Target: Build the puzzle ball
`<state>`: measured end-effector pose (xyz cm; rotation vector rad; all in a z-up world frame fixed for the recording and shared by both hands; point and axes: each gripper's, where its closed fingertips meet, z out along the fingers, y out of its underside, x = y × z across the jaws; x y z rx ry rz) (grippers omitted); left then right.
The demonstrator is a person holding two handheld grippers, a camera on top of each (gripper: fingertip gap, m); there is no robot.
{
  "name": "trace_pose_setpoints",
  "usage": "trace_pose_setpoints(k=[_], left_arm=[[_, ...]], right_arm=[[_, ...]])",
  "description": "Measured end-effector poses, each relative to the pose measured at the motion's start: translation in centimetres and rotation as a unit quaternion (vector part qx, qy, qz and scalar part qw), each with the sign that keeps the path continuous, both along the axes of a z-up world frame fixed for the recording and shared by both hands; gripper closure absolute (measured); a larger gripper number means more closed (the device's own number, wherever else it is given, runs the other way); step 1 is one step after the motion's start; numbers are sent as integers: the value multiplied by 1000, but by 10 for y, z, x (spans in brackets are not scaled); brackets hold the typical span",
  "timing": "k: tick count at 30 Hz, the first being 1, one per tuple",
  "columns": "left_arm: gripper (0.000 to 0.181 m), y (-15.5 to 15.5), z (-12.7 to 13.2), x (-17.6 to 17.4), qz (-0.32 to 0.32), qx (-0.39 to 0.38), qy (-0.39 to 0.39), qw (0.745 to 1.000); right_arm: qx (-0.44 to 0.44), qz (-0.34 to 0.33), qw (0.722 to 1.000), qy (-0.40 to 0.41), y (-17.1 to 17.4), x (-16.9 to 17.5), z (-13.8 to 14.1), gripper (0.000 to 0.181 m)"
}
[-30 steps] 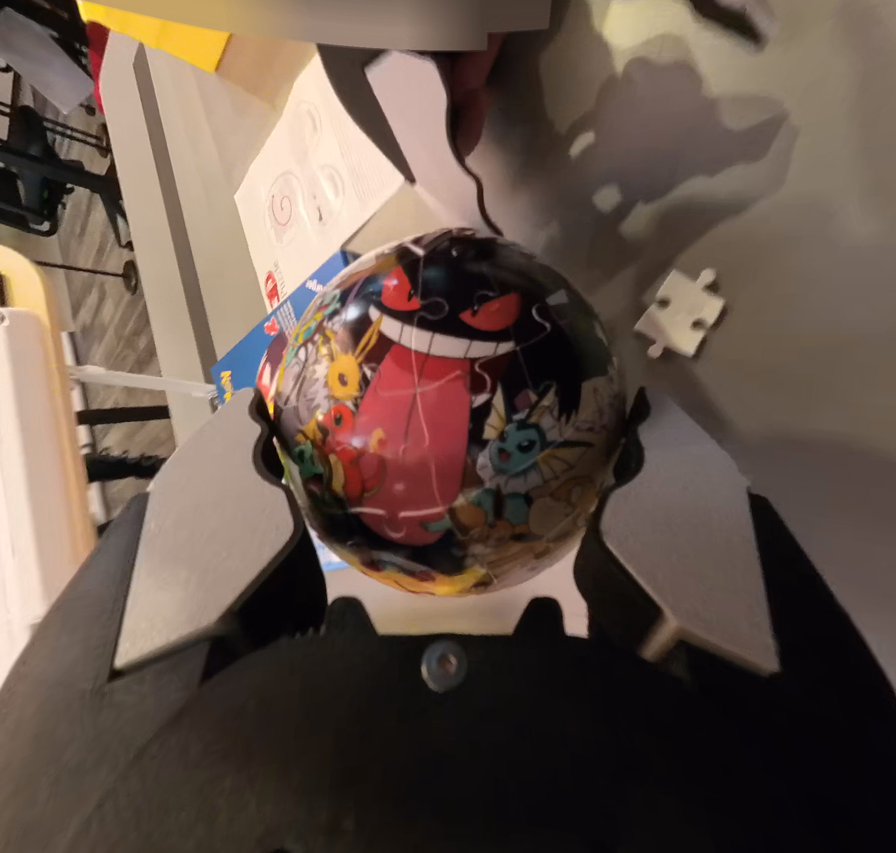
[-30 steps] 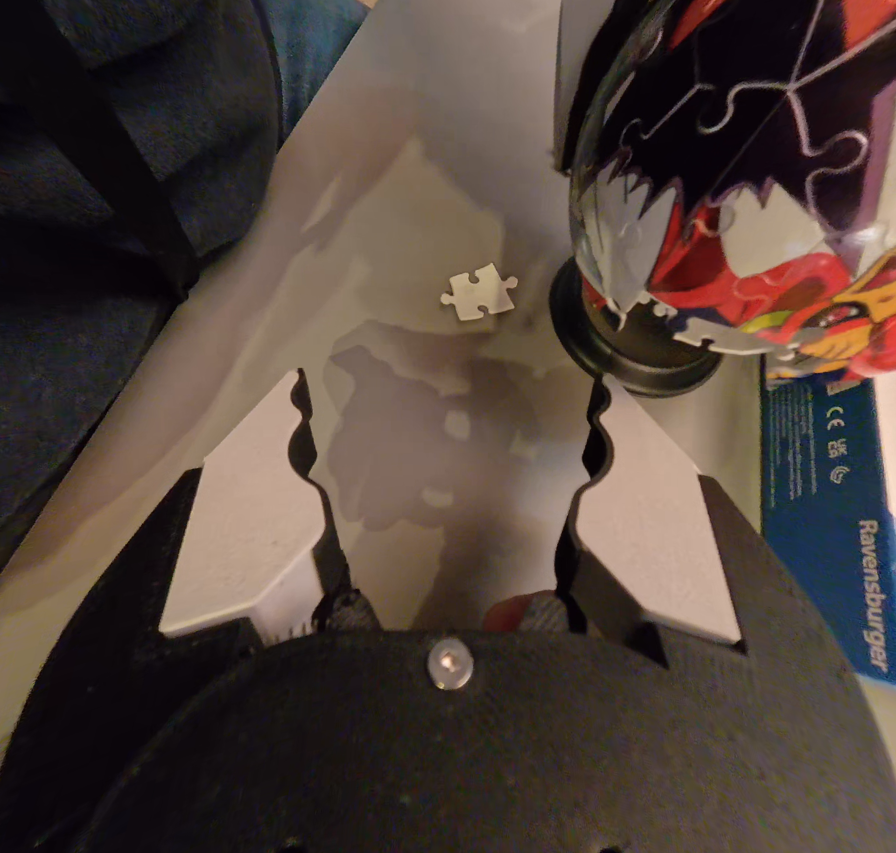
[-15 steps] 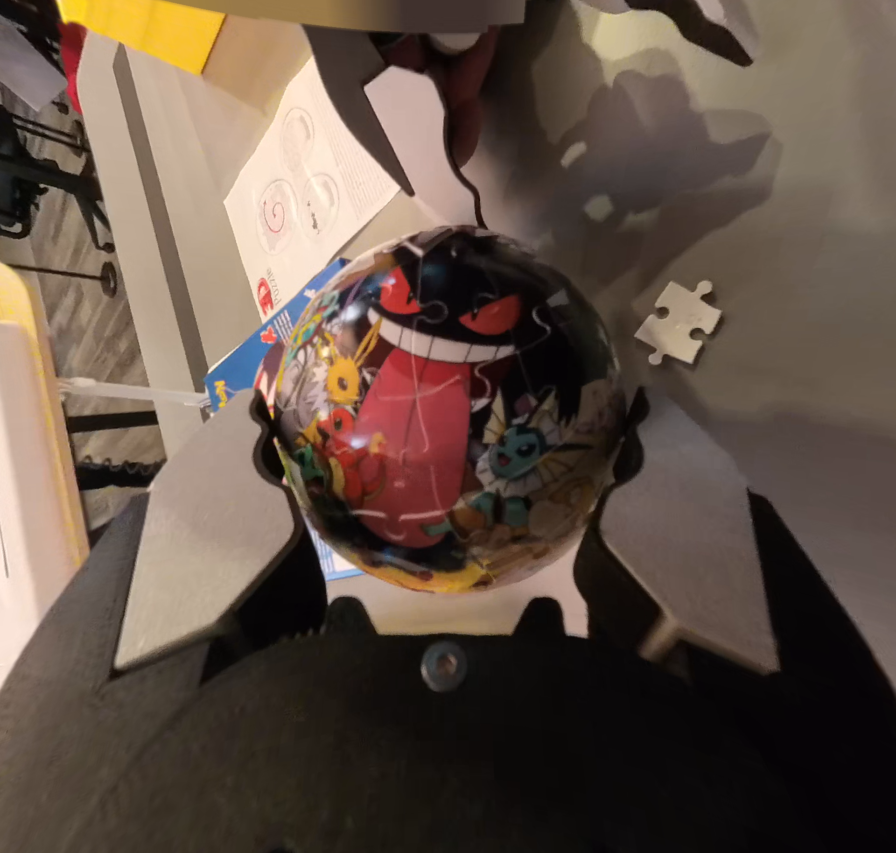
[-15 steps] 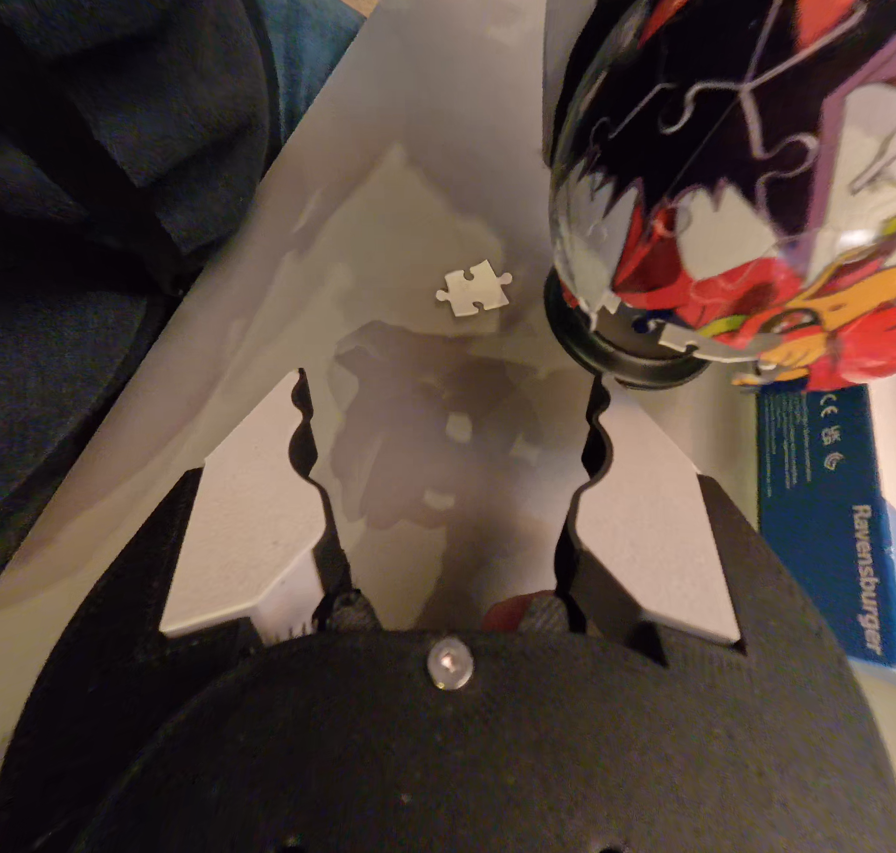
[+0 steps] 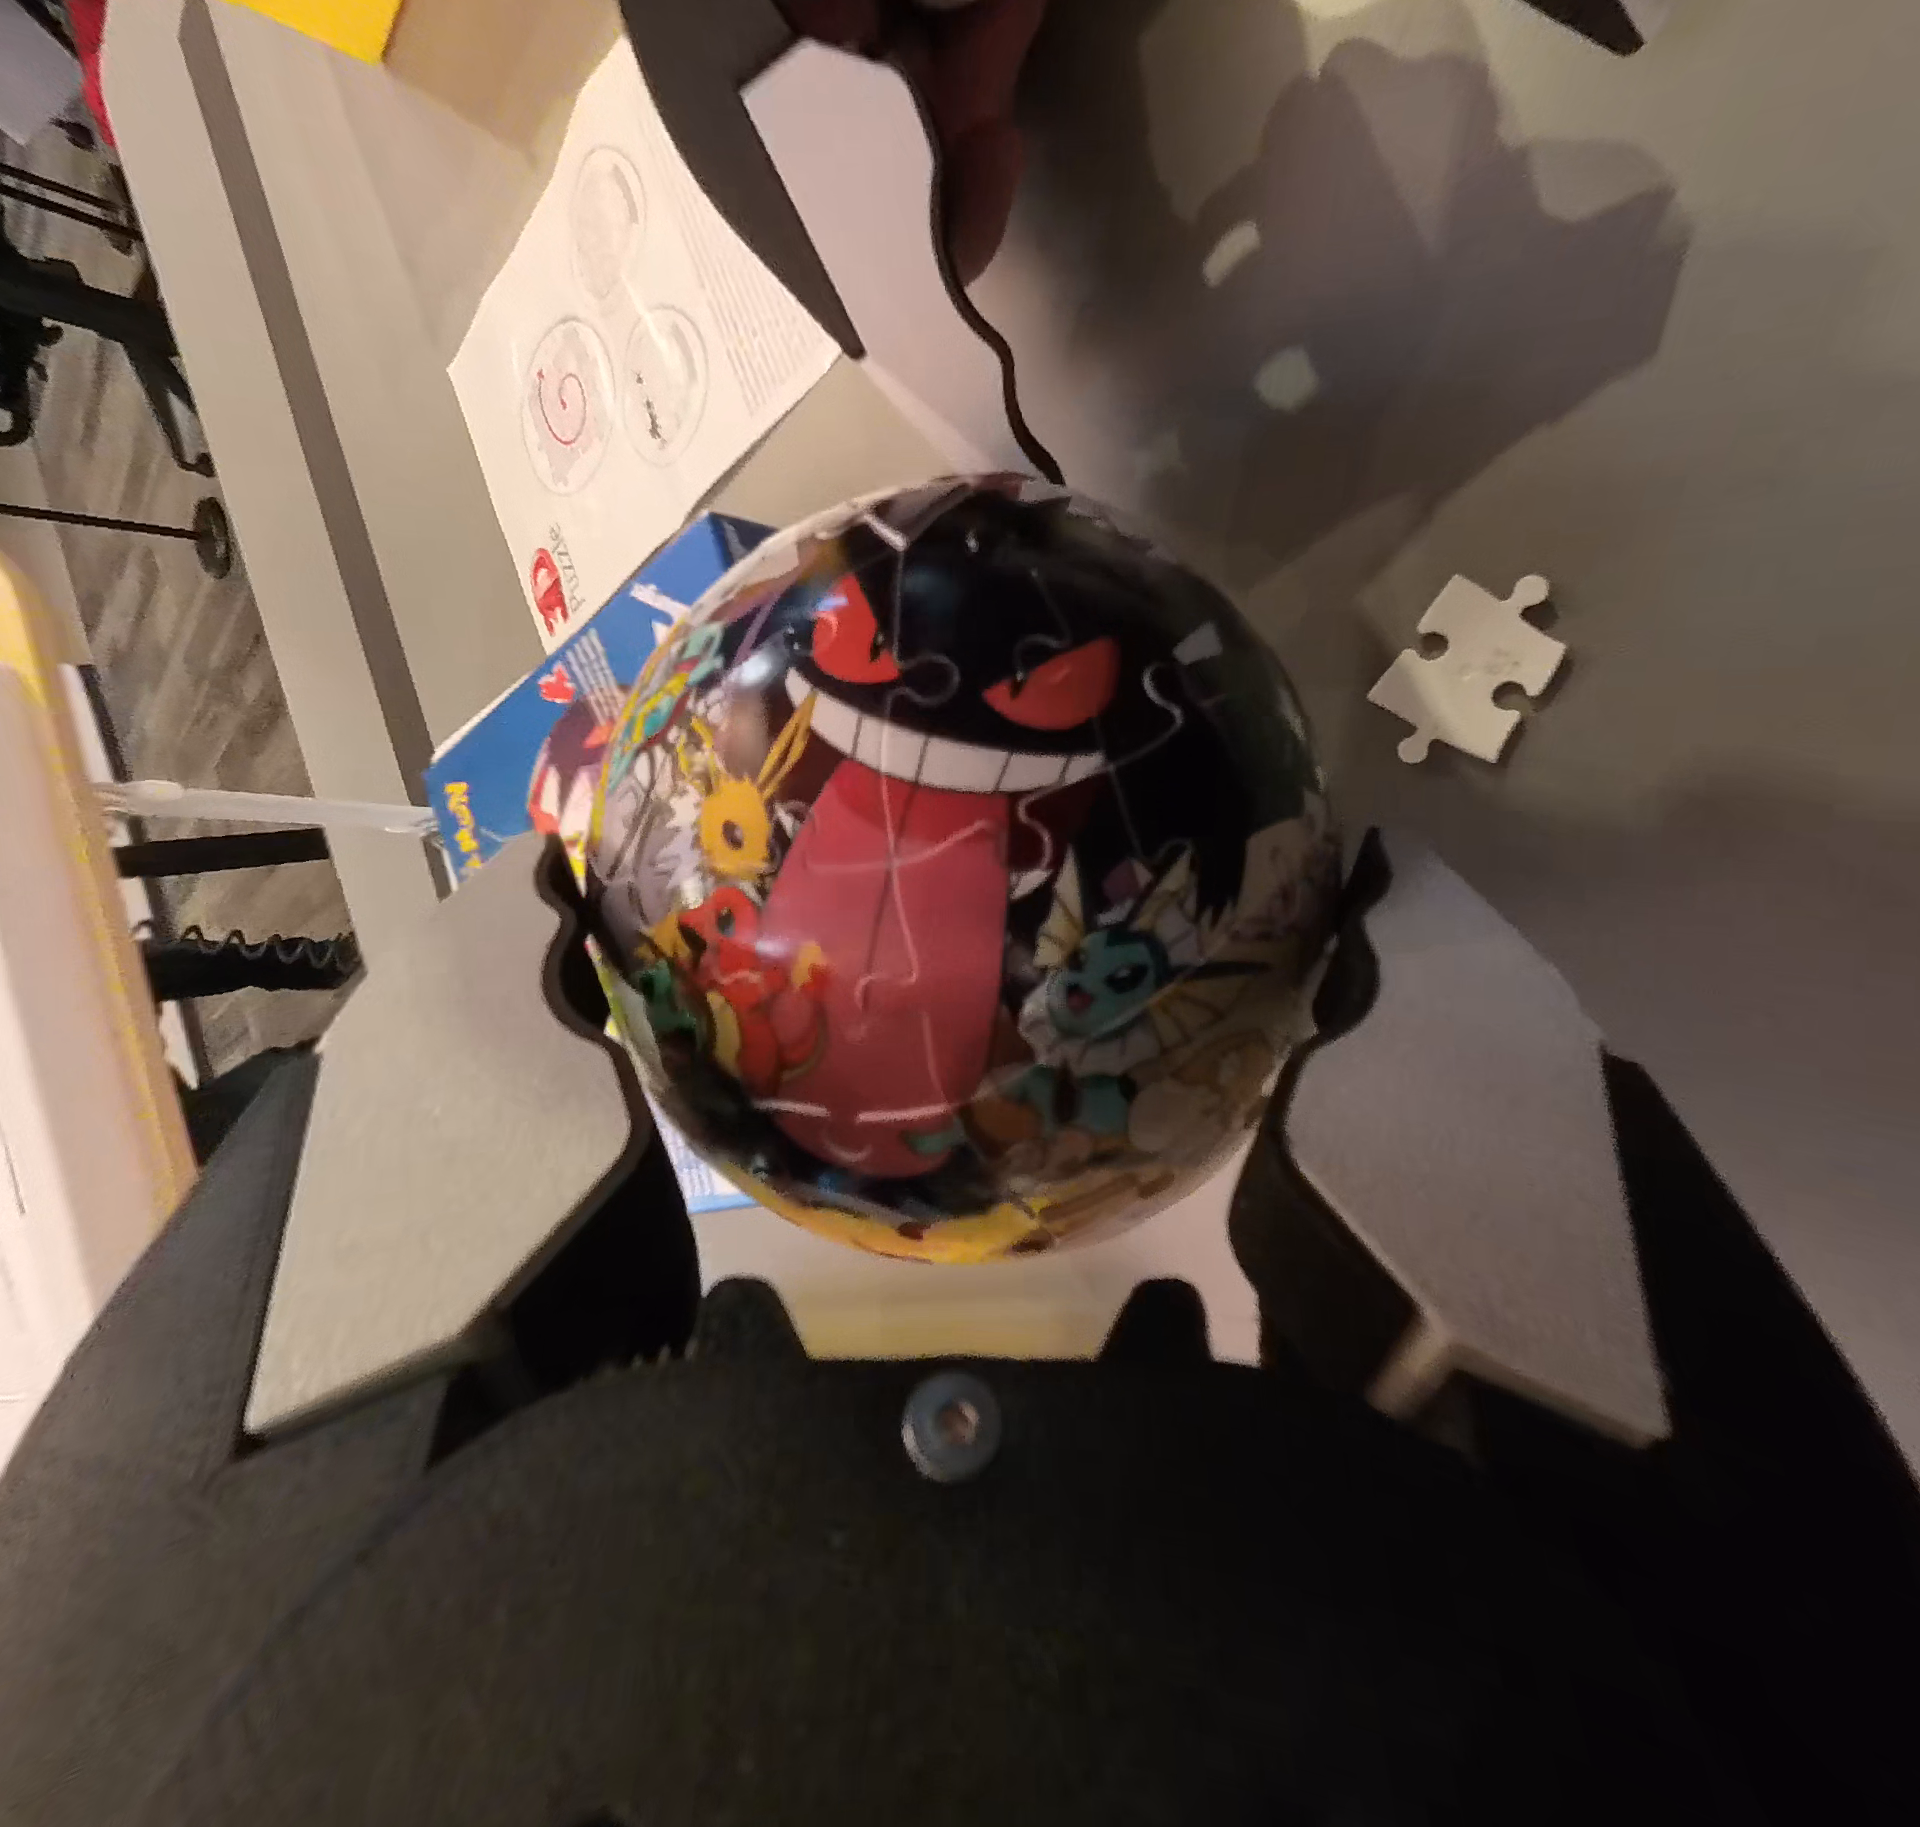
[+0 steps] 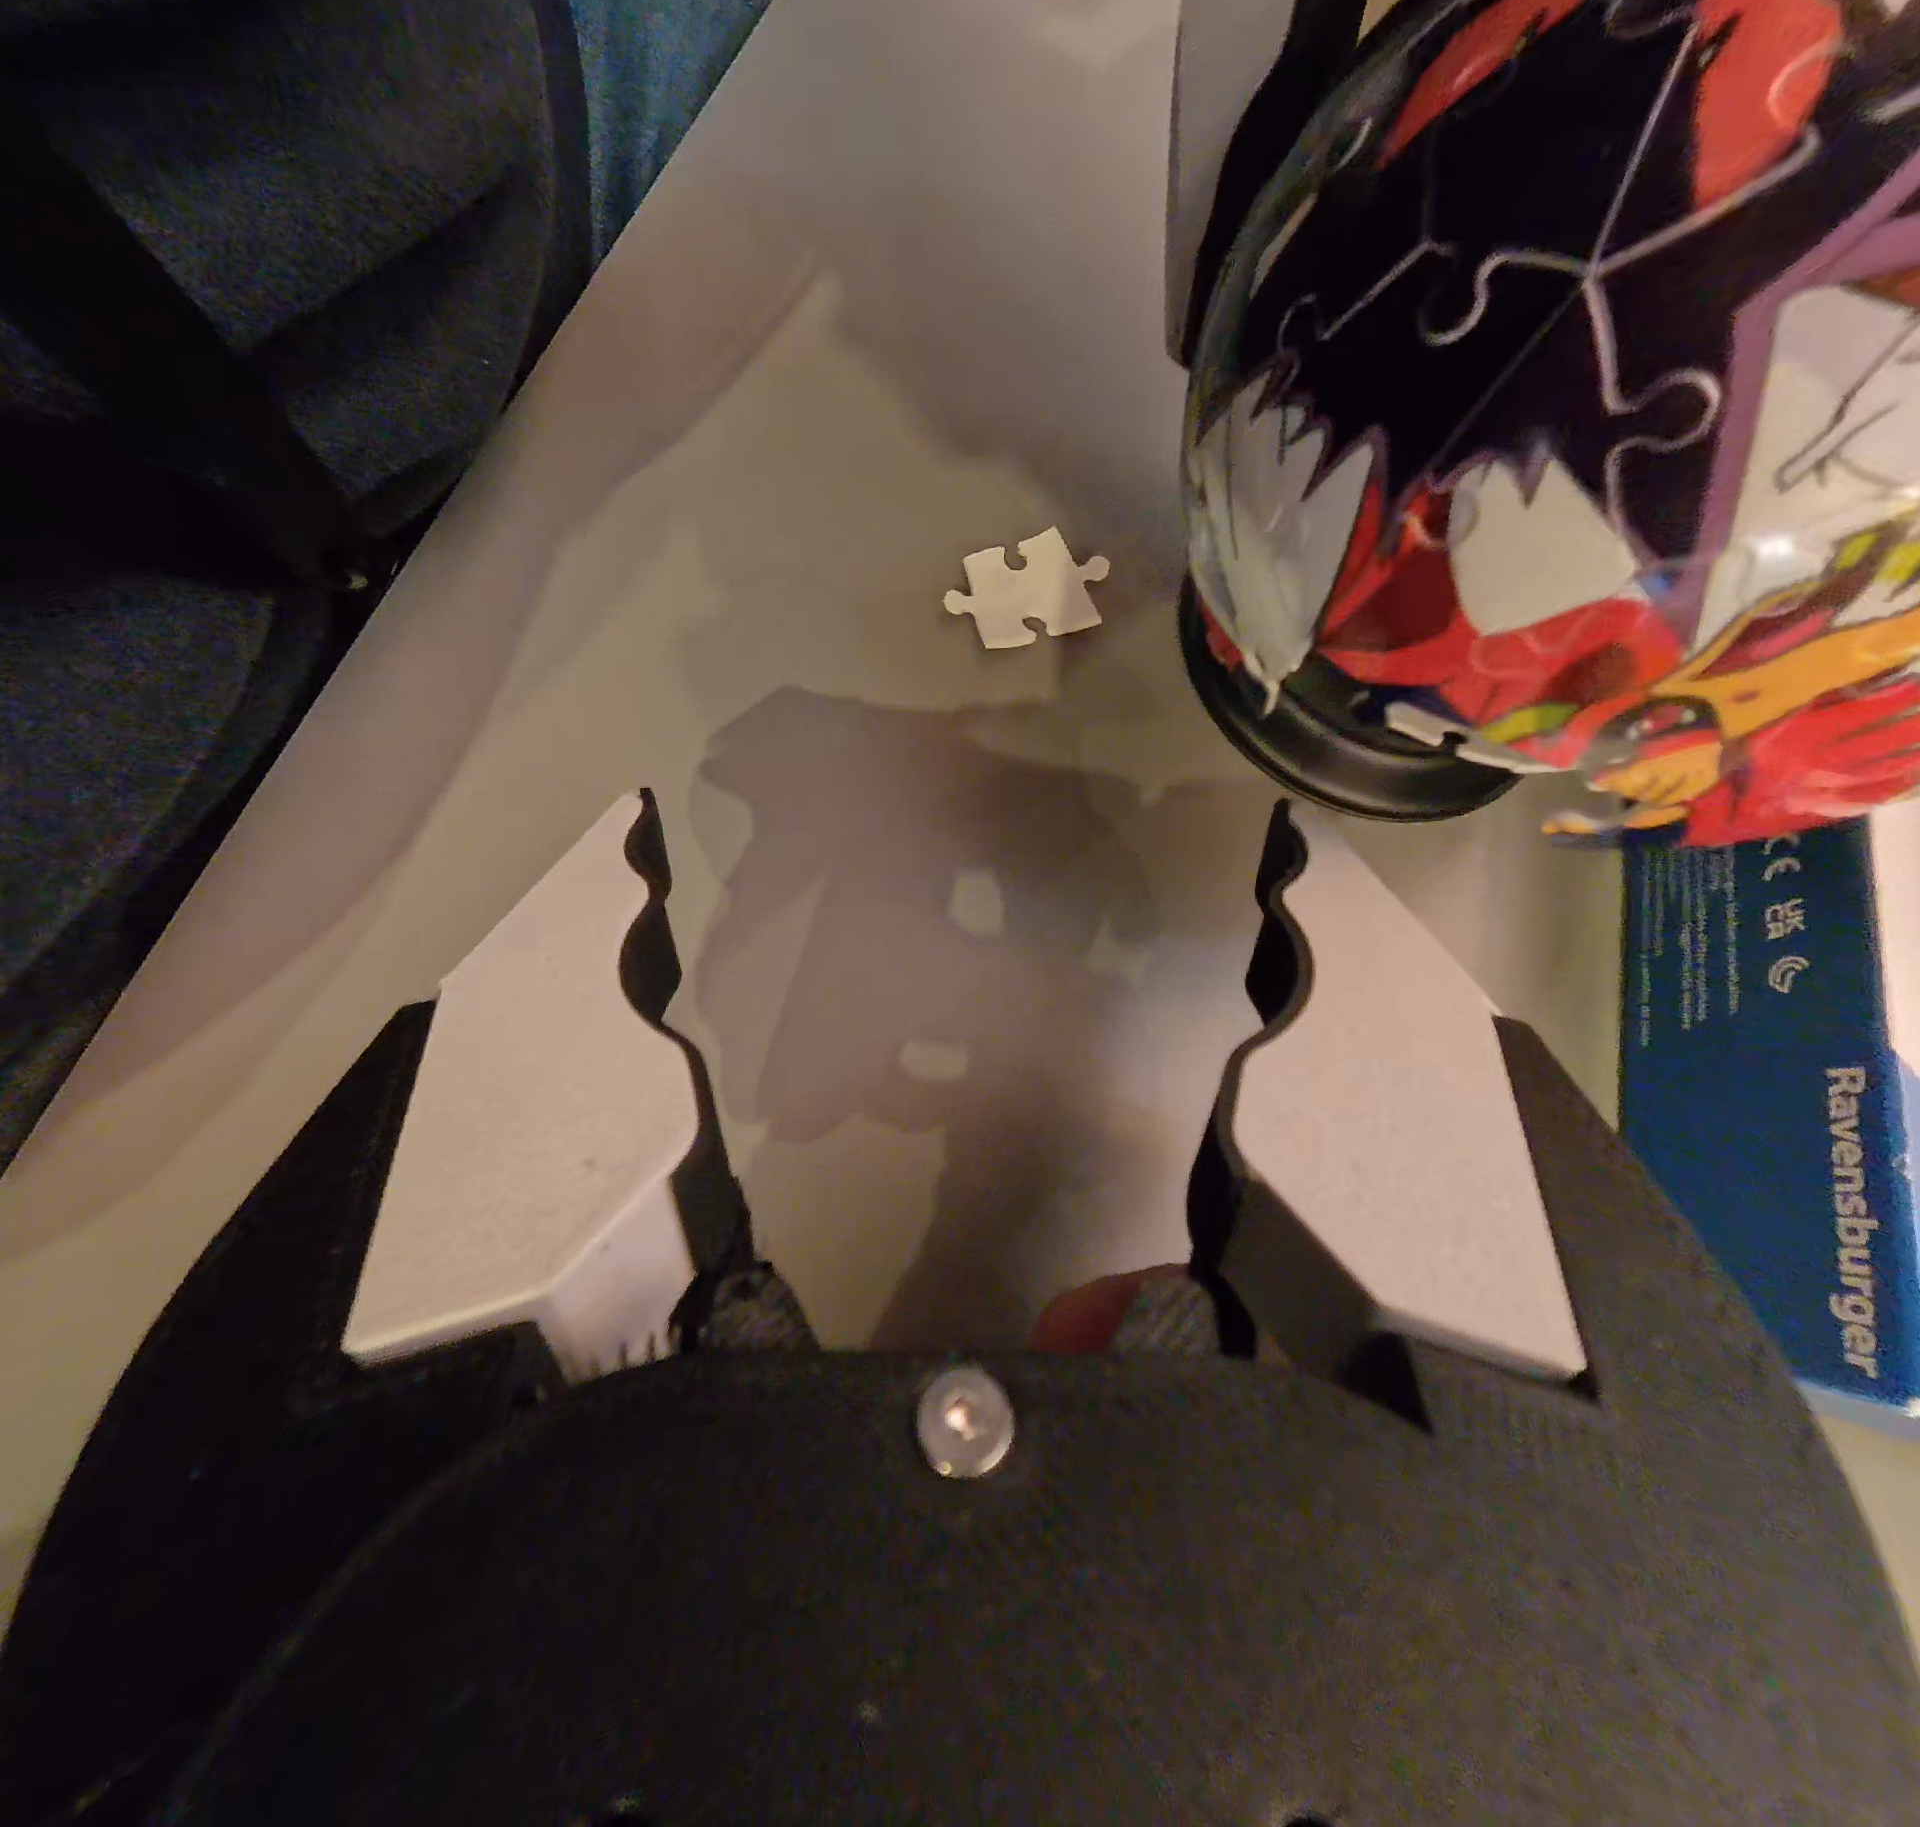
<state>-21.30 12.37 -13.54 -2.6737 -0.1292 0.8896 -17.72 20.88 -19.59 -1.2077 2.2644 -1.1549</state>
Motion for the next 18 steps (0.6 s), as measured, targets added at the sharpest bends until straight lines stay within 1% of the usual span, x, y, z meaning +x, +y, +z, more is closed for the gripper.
trace_pose_setpoints(k=[2, 5, 10, 11, 18], left_arm=[[48, 2, -6, 1, -4, -1, -3, 1000], [48, 7, -2, -3, -7, -9, 4, 1000], [48, 6, -3, -1, -6, -24, -3, 1000], [48, 7, -4, -1, -5, -18, -6, 1000], [48, 3, -6, -1, -2, -49, -14, 999]], right_arm=[[0, -1, 1000, 0, 0, 0, 0, 70], [-3, 2, 1000, 2, 1, 1, 1, 70], [-15, 4, 1000, -2, 0, 4, 8, 70], [-14, 5, 1000, -2, 1, 6, 8, 70], [-17, 6, 1000, 0, 2, 7, 10, 71]])
